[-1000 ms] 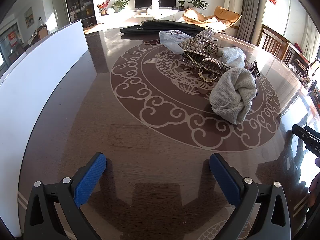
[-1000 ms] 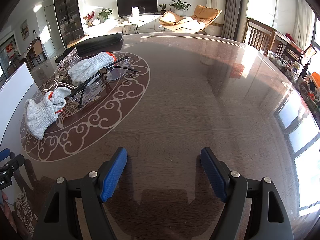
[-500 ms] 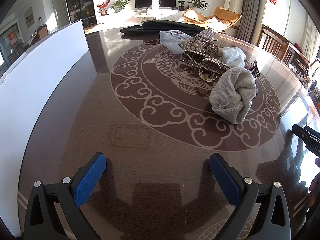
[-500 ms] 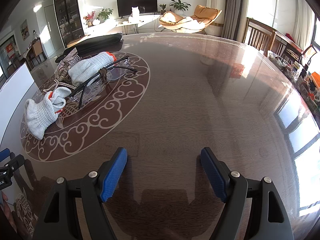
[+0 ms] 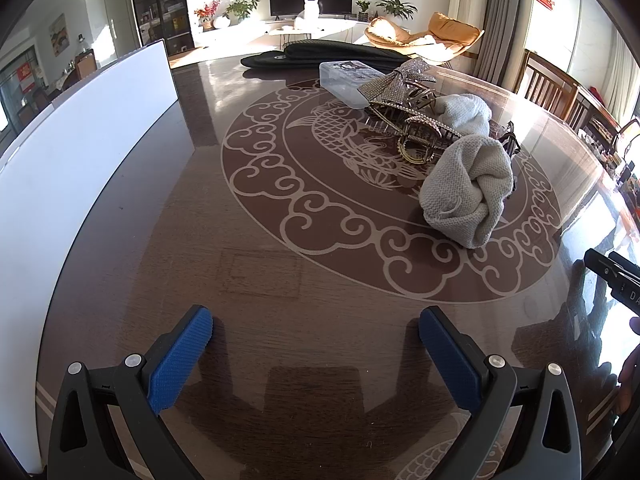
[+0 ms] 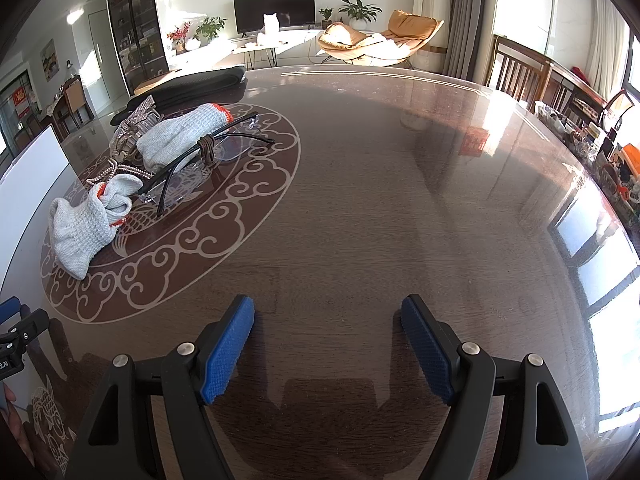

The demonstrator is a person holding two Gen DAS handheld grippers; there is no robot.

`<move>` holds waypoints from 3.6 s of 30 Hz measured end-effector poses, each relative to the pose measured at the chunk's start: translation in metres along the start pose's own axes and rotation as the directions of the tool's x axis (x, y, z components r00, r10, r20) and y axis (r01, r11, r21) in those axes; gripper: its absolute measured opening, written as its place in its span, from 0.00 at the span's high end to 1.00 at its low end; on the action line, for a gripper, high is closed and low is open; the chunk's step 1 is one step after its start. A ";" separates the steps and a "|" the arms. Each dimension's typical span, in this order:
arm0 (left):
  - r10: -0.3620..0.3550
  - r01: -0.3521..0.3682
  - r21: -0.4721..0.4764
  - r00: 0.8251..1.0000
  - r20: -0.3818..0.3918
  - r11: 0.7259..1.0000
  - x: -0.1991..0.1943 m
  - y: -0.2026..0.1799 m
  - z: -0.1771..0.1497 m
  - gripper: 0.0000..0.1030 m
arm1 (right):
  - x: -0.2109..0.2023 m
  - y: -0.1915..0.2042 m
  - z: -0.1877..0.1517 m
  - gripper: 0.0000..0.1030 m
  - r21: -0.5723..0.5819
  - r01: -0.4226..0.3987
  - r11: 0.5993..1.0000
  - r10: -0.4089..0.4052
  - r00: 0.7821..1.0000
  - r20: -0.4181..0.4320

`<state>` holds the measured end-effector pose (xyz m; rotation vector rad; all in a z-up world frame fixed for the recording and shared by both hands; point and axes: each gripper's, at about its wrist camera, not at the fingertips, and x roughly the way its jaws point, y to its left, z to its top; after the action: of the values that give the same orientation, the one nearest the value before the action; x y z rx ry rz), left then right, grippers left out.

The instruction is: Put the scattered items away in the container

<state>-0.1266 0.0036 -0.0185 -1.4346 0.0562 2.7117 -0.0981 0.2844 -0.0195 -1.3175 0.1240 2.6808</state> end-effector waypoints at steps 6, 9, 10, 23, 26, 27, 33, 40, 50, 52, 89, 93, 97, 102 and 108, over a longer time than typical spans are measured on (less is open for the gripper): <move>-0.001 0.001 0.000 1.000 0.000 1.000 0.000 0.000 0.000 0.00 | 0.000 0.000 0.000 0.25 0.000 0.000 1.000 0.000 1.000 0.000; -0.003 0.003 0.000 1.000 0.000 1.000 0.000 0.000 0.000 0.00 | 0.000 0.000 0.000 0.25 0.000 0.000 1.000 0.000 1.000 0.000; -0.006 0.006 0.002 1.000 0.000 1.000 0.000 0.001 0.000 0.00 | 0.000 0.000 0.000 0.25 0.000 0.000 1.000 0.000 1.000 0.000; -0.235 0.227 0.305 0.972 -0.010 0.925 -0.020 -0.058 0.028 0.00 | 0.000 0.000 0.000 0.25 0.000 0.000 1.000 0.000 1.000 0.000; -0.223 0.217 0.392 0.974 -0.033 0.894 -0.010 -0.081 0.039 0.00 | 0.000 0.000 0.000 0.25 0.000 0.000 1.000 0.000 1.000 0.000; -0.201 0.194 0.405 0.979 -0.024 0.894 -0.006 -0.085 0.044 0.00 | 0.000 0.000 0.000 0.25 0.000 0.000 1.000 0.000 1.000 0.000; -0.185 0.192 0.313 0.981 -0.051 0.930 0.024 -0.082 0.075 0.00 | 0.000 0.000 0.000 0.25 -0.002 0.002 1.000 -0.002 1.000 0.000; -0.185 0.199 0.272 0.980 -0.078 0.941 0.045 -0.077 0.074 0.00 | 0.000 0.001 0.000 0.25 -0.002 0.003 1.000 -0.003 1.000 0.000; -0.193 0.185 0.162 0.981 0.034 0.969 0.015 -0.039 0.043 0.67 | 0.000 0.001 0.000 0.25 -0.002 0.003 1.000 -0.003 1.000 0.000; -0.165 0.158 0.138 0.986 0.037 0.978 0.005 -0.021 0.030 0.67 | 0.000 0.001 0.000 0.25 -0.002 0.003 1.000 -0.003 1.000 0.000; -0.114 0.117 -0.029 0.989 0.094 0.993 -0.015 0.047 -0.005 0.65 | 0.035 0.085 0.070 0.81 -0.052 -0.140 0.989 0.136 0.988 -0.076; -0.112 0.115 -0.027 0.989 0.093 0.993 -0.014 0.047 -0.004 0.65 | 0.010 0.094 0.039 0.81 -0.167 -0.233 0.958 0.224 0.972 -0.071; -0.103 0.105 -0.020 0.990 0.091 0.994 -0.013 0.045 -0.004 0.65 | -0.015 0.119 0.003 0.81 -0.289 -0.288 0.913 0.279 0.958 -0.072; -0.093 0.093 0.003 0.992 0.086 0.996 -0.013 0.041 -0.003 0.63 | -0.022 0.131 -0.015 0.54 -0.313 -0.278 0.908 0.282 0.959 -0.034; -0.147 0.152 -0.057 0.986 0.085 0.987 -0.012 0.053 -0.002 0.17 | -0.034 0.116 -0.010 0.37 -0.283 -0.323 0.903 0.344 0.939 0.025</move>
<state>-0.1225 -0.0503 -0.0104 -1.2871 -0.1378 2.6669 -0.0896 0.1657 0.0016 -1.3757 -0.0395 3.1299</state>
